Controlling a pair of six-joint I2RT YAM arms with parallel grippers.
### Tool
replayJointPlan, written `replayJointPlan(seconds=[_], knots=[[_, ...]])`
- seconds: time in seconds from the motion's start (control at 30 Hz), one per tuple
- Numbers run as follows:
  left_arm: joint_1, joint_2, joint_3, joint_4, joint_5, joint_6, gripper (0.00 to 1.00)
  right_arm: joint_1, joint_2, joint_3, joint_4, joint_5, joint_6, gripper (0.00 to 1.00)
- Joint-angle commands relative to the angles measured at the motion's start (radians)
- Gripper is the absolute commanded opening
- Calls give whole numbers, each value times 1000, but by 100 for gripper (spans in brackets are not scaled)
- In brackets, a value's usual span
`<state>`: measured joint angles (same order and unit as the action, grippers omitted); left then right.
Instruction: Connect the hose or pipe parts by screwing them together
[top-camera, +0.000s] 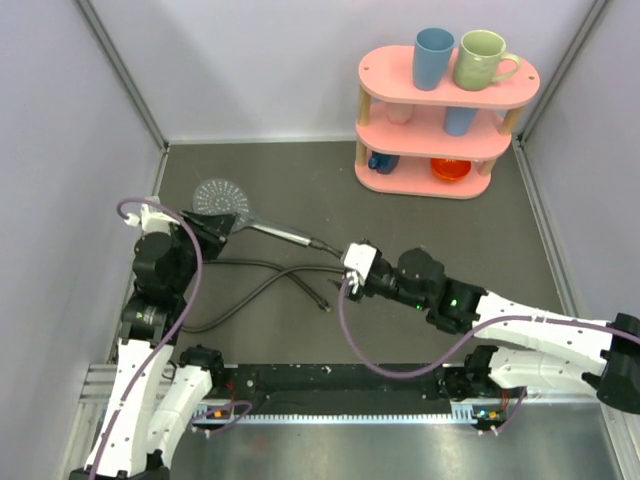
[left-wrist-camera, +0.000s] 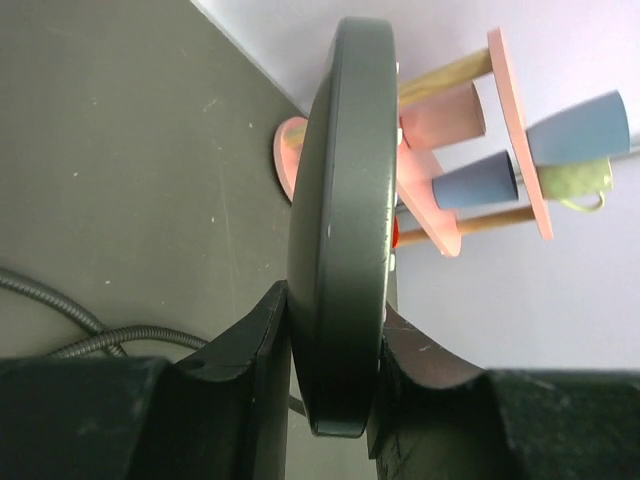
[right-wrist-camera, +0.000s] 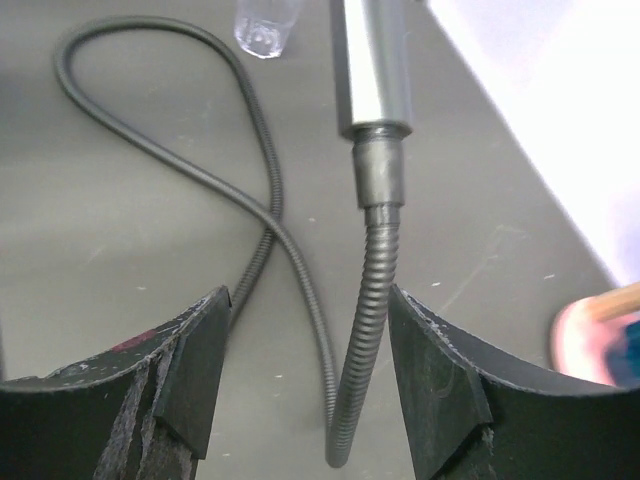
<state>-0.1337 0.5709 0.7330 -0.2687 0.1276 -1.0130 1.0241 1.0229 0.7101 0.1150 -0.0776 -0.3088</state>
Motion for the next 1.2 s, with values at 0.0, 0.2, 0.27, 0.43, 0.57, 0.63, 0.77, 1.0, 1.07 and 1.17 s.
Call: replayJointPlan(seconds=[0.0, 0.2, 0.27, 0.43, 0.57, 0.63, 0.77, 1.0, 1.07, 1.17], knots=[[-1, 55, 206, -304, -100, -81, 0, 120, -7, -66, 236, 321, -306, 63], [-3, 122, 351, -512, -118, -116, 0, 264, 141, -60, 470, 551, -559, 63], [-1, 129, 364, -547, -117, -128, 0, 295, 190, -55, 555, 617, -631, 63], [-1, 133, 368, -563, -106, -144, 0, 326, 308, 6, 624, 641, -736, 58], [-1, 133, 370, -564, -105, -145, 0, 343, 353, 38, 647, 628, -754, 46], [-1, 133, 367, -564, -92, -151, 0, 347, 368, 55, 643, 627, -750, 39], [-1, 127, 355, -550, -66, -135, 0, 353, 381, 74, 605, 612, -716, 7], [-1, -72, 47, 16, 124, 111, 0, 263, 298, 172, 306, 360, -309, 0], [-1, -153, -112, 303, 189, 105, 0, 175, 281, 196, 235, 169, -209, 0], [0, -166, -246, 569, 263, 97, 0, 27, 263, 233, 155, -109, -20, 0]])
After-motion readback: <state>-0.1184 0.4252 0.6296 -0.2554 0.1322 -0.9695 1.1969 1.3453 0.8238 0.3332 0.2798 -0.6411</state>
